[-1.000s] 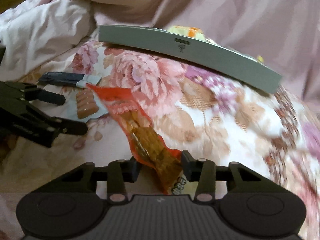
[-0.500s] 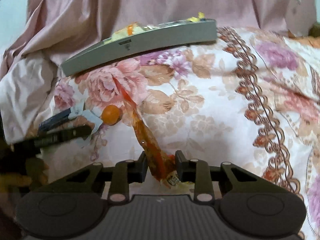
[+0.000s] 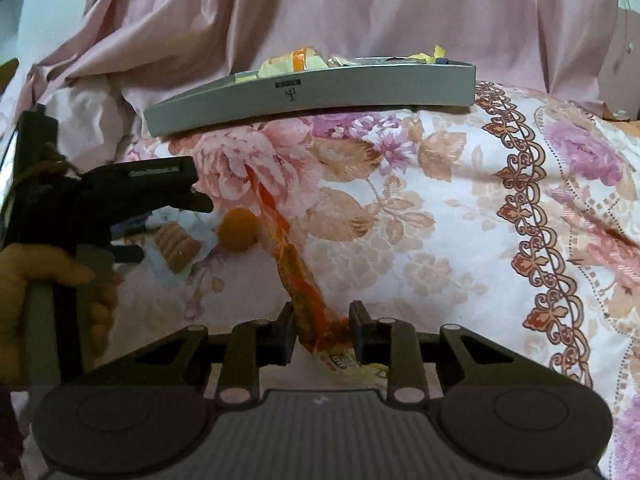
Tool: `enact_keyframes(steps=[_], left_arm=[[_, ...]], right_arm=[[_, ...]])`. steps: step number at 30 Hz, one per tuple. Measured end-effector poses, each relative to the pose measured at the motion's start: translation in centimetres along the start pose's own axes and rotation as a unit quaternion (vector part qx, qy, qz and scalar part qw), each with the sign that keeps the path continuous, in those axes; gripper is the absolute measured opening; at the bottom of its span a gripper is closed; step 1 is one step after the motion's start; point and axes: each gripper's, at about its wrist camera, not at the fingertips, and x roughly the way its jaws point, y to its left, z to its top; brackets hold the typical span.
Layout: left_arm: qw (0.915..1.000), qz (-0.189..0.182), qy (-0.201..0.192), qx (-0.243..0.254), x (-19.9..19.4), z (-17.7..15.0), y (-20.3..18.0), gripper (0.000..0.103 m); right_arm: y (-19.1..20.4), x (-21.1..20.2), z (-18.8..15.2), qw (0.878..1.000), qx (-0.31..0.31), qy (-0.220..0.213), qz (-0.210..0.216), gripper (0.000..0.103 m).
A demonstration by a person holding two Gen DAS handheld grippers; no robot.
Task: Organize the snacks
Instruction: 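Grasp the orange snack packet with the right tool while the left tool approaches the sausage pack, then lift the orange packet with the right tool while the left tool closes on the sausage pack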
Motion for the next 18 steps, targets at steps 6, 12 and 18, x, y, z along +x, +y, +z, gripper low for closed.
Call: enact_keyframes(steps=[6,12,18], left_arm=[[0.9989,0.047,-0.004,-0.009,0.5,-0.1,-1.3,0.102],[0.996,0.078,-0.026,0.035,0.4,-1.7,-2.4,0.095],[0.9927,0.088,-0.044,0.07,-0.4,-3.2,-2.8,0.087]], right_arm=[[-0.2,0.4,0.1,1.0,0.003,0.0,0.016,0.032],[-0.4,0.6,0.3,1.0,-0.003,-0.007,0.022,0.032],[-0.9,0.8,0.5,1.0,0.003,-0.004,0.03,0.036]])
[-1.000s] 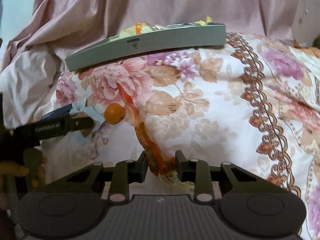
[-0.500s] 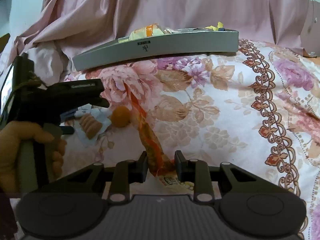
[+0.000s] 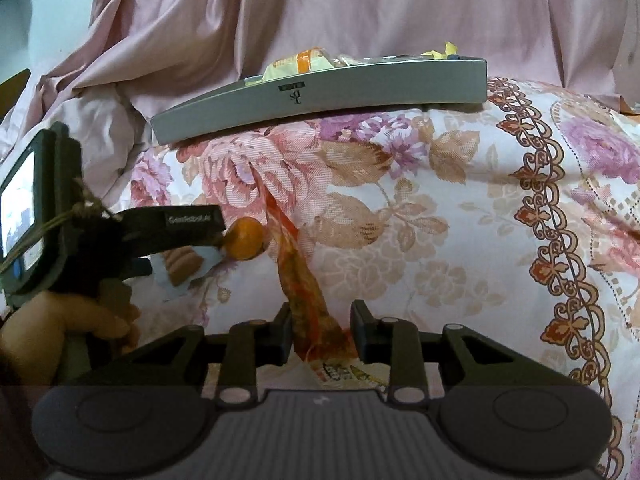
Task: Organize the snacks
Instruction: 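Lift the orange packet with the right tool while the left tool closes on the sausage pack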
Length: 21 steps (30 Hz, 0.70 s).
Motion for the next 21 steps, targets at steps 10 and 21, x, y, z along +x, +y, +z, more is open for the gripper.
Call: enact_keyframes(steps=[10,21], left_arm=[[0.9976,-0.058,-0.013,0.036,-2.2,-1.9,2.3,0.066],[0.9932,-0.094,-0.021,0.066,-5.1,-4.6,4.5,0.065]], right_arm=[[1.4,1.3,-0.2,0.998,-0.055,-0.002,-0.029,0.04],[2.1,0.4,-0.8,0.997,-0.066,-0.006,-0.039,0.024]])
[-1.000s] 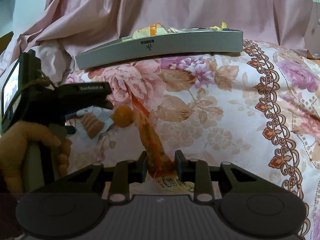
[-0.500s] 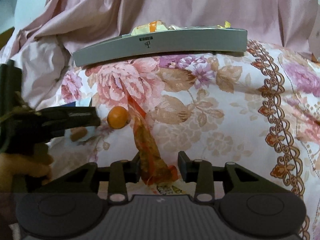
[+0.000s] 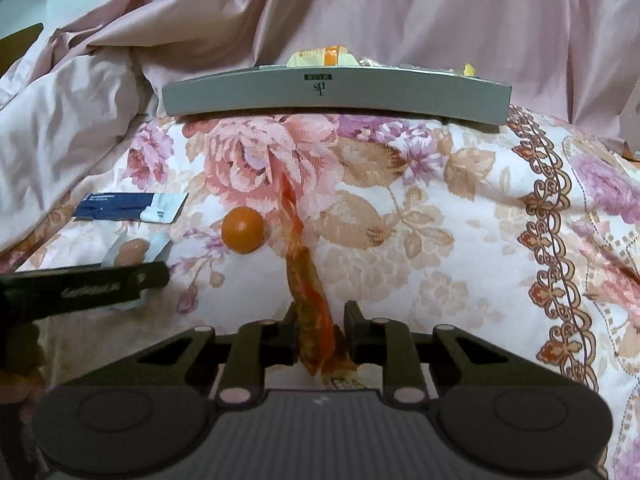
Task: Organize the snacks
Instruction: 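Lift the orange packet with the right tool while the left tool closes on the sausage pack, then carry the orange packet and sausage pack with both tools over the grey tray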
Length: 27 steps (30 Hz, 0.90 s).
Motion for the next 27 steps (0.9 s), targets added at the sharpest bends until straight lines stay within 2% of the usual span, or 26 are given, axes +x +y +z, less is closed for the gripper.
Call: enact_keyframes(steps=[7,10,14,17,20,23,27], left_arm=[[0.9997,-0.016,0.01,0.018,-3.3,-2.0,0.1,0.065],[0.9993,-0.025,0.012,0.027,-3.9,-2.3,0.3,0.066],[0.9986,-0.042,0.018,0.027,-3.7,-2.2,0.4,0.082],[0.9983,-0.044,0.018,0.036,-3.5,-2.3,-0.1,0.088],[0.9975,-0.038,0.016,0.057,-3.3,-2.7,-0.6,0.089],[0.9978,-0.042,0.022,0.047,-3.2,-2.4,-0.3,0.089],[0.9984,-0.049,0.024,0.018,-3.2,-2.1,0.2,0.089]], right_arm=[[1.0,-2.0,-0.6,0.999,0.012,0.025,0.026,0.022],[1.8,-2.8,-1.1,0.999,-0.001,0.028,0.029,0.022],[2.3,-2.5,-1.5,0.999,-0.016,0.028,0.02,0.023],[2.8,-2.1,-1.9,0.999,-0.036,0.02,0.013,0.026],[3.2,-1.9,-2.3,0.998,-0.056,0.013,0.007,0.029],[3.1,-1.6,-2.3,0.999,-0.05,0.013,0.01,0.035],[2.7,-1.4,-2.1,0.999,-0.036,0.009,0.015,0.037]])
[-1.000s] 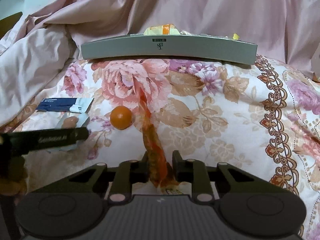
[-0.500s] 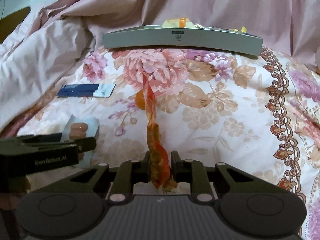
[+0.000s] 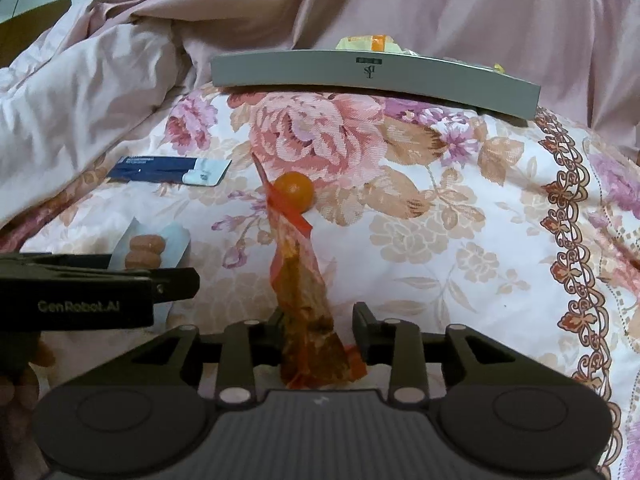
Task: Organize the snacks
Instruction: 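Carry the orange packet and sausage pack with both tools over the grey tray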
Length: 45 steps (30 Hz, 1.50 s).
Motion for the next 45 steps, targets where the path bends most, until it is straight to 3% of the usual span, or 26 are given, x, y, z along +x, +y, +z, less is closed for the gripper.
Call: enact_keyframes(steps=[5,10,16,18,19,20,40,45], left_arm=[[0.9991,0.013,0.001,0.04,0.3,-0.5,-1.0,0.092],[0.9989,0.016,-0.002,0.043,0.3,-0.7,-1.1,0.092],[0.9982,0.032,-0.007,0.05,0.2,-0.7,-1.2,0.078],[0.9979,0.042,-0.009,0.05,0.1,-0.6,-1.0,0.064],[0.998,0.042,-0.01,0.047,0.0,-0.5,-0.8,0.064],[0.9983,0.04,-0.01,0.042,-0.1,-0.5,-0.7,0.063],[0.9992,0.025,-0.031,0.002,-1.2,-0.6,0.0,0.059],[0.9991,0.022,-0.034,-0.01,-1.4,-0.6,0.2,0.059]], right_arm=[[0.2,0.2,-0.1,1.0,-0.014,-0.008,-0.011,0.039],[0.5,0.3,-0.2,0.999,-0.028,-0.01,-0.018,0.041],[0.9,0.2,-0.3,0.998,-0.051,-0.023,-0.033,0.041],[1.3,0.1,-0.3,0.996,-0.069,-0.03,-0.038,0.03],[1.5,0.1,-0.3,0.996,-0.076,-0.031,-0.04,0.022],[1.6,0.1,-0.3,0.995,-0.08,-0.033,-0.044,0.02],[3.8,0.1,-1.3,0.975,-0.194,-0.058,-0.087,0.017],[4.6,-0.1,-1.8,0.96,-0.24,-0.076,-0.118,0.016]])
